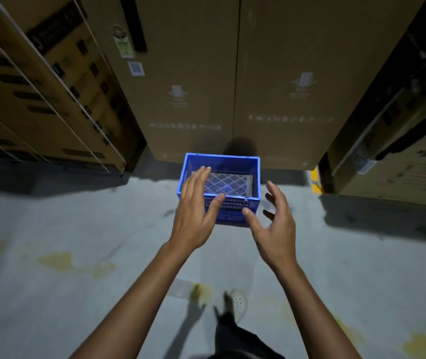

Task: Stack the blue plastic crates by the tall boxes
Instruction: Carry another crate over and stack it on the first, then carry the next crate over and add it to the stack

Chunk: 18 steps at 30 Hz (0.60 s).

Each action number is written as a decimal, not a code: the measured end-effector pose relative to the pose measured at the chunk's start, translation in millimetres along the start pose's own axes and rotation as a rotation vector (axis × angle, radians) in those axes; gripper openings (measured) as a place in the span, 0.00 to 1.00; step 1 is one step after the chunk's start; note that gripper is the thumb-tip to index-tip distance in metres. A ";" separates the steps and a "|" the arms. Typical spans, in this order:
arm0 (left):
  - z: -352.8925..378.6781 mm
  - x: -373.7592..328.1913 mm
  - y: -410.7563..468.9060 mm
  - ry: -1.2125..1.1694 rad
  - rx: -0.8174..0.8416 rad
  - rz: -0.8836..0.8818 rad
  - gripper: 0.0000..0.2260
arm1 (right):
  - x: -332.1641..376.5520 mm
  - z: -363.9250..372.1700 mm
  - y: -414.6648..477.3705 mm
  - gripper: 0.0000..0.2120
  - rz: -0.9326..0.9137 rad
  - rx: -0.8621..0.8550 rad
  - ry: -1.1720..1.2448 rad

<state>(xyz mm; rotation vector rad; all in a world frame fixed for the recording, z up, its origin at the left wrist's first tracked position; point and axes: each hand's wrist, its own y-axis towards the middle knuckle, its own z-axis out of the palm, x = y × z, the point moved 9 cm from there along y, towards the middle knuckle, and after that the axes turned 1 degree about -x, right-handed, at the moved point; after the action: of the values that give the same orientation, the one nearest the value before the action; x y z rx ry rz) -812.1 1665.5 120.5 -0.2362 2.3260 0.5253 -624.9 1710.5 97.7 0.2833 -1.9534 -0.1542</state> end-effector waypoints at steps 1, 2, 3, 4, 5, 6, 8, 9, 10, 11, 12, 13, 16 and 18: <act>-8.6 -4.3 -15.4 0.000 -0.020 -0.007 0.27 | 9.7 -4.7 -14.0 0.34 -0.014 0.006 -0.001; -16.5 -8.4 -31.7 -0.001 -0.035 -0.013 0.27 | 19.2 -8.9 -28.8 0.33 -0.030 0.013 -0.006; -24.4 -12.3 -49.0 -0.002 -0.048 -0.018 0.26 | 29.0 -13.5 -44.8 0.33 -0.044 0.019 -0.008; -32.4 -16.3 -66.4 -0.007 -0.064 -0.018 0.26 | 38.4 -18.3 -60.7 0.33 -0.055 0.023 -0.001; -41.2 -20.8 -84.9 -0.008 -0.081 -0.014 0.26 | 48.0 -23.2 -77.7 0.33 -0.067 0.030 0.009; -50.0 -26.5 -102.7 -0.003 -0.100 -0.007 0.27 | 58.0 -28.3 -94.9 0.32 -0.085 0.039 0.022; -66.4 -37.7 -135.6 0.007 -0.127 -0.009 0.27 | 72.8 -36.6 -126.3 0.31 -0.103 0.062 0.047; -74.7 -42.8 -152.5 0.007 -0.138 -0.027 0.27 | 79.5 -41.0 -140.9 0.31 -0.100 0.075 0.065; -82.9 -48.6 -168.2 0.007 -0.149 -0.042 0.26 | 86.8 -46.3 -153.9 0.31 -0.097 0.083 0.087; -91.0 -55.2 -182.4 0.012 -0.160 -0.047 0.26 | 94.8 -52.6 -165.6 0.31 -0.099 0.086 0.107; -98.8 -62.8 -194.7 0.023 -0.171 -0.045 0.26 | 102.9 -58.3 -175.9 0.30 -0.109 0.088 0.123; -106.9 -70.2 -205.4 0.034 -0.187 -0.037 0.26 | 110.1 -63.0 -185.0 0.30 -0.120 0.093 0.135; -129.1 -91.4 -237.2 0.054 -0.258 -0.047 0.26 | 127.5 -75.4 -212.8 0.30 -0.160 0.131 0.165; -139.2 -107.3 -259.9 0.064 -0.300 -0.081 0.27 | 136.2 -83.2 -230.0 0.30 -0.187 0.185 0.174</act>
<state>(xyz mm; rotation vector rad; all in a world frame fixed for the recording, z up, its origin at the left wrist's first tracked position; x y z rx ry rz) -739.7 1372.8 207.3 -0.4935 2.2814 0.8362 -569.6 1454.4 196.4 0.5826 -1.7694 -0.0675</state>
